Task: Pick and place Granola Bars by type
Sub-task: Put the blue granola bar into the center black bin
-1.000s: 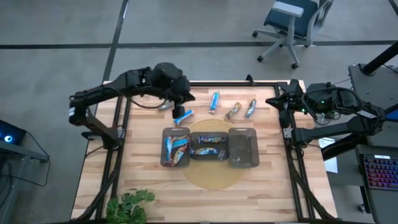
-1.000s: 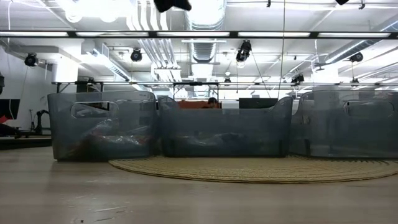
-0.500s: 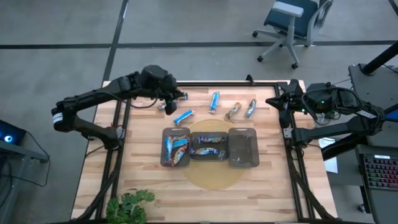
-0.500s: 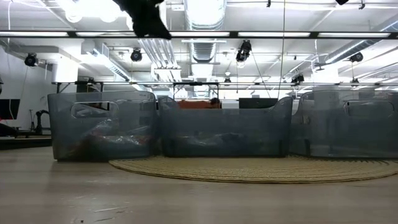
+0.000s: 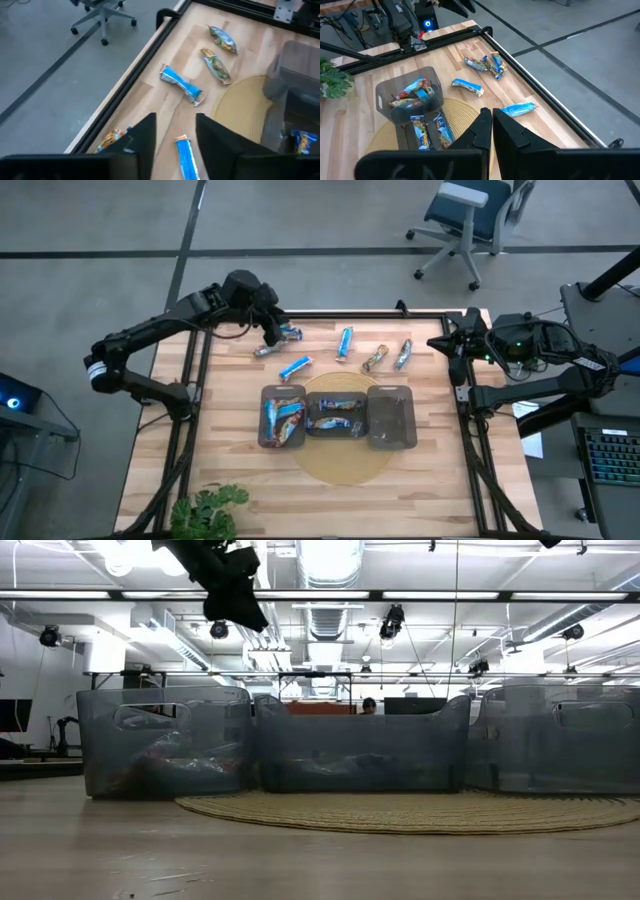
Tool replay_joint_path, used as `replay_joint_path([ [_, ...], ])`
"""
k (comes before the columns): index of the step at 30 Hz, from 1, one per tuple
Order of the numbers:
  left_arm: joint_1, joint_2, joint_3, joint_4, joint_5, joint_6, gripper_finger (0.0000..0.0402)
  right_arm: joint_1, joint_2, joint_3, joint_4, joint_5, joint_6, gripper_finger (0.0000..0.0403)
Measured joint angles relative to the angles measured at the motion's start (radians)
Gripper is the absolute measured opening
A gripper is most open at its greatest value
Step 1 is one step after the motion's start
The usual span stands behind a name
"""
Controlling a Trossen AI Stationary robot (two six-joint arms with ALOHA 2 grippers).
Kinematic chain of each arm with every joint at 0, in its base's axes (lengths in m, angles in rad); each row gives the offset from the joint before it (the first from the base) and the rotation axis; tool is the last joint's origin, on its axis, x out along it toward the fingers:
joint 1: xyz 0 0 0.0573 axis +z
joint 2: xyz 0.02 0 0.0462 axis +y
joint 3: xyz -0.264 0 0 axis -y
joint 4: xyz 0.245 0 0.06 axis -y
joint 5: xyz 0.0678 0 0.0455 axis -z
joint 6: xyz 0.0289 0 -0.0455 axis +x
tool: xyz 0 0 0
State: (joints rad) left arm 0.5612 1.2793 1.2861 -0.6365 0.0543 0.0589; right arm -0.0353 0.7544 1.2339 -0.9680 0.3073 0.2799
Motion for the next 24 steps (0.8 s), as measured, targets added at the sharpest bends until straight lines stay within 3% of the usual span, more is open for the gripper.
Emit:
replay_joint_path([
  [9, 0.07, 0.032, 0.001, -0.042, 0.006, 0.082, 0.0207, 0.0, 0.0, 0.0, 0.0, 0.001, 0.002, 0.0008],
  [16, 0.113, 0.159, 0.086, -0.207, 0.001, 0.19, 0.0213, 0.0, 0.0, 0.0, 0.0, 0.002, 0.002, 0.0008],
  [24, 0.131, 0.328, 0.214, -0.26, -0.107, 0.364, 0.0213, 0.0, 0.0, 0.0, 0.0, 0.002, 0.017, 0.0008],
])
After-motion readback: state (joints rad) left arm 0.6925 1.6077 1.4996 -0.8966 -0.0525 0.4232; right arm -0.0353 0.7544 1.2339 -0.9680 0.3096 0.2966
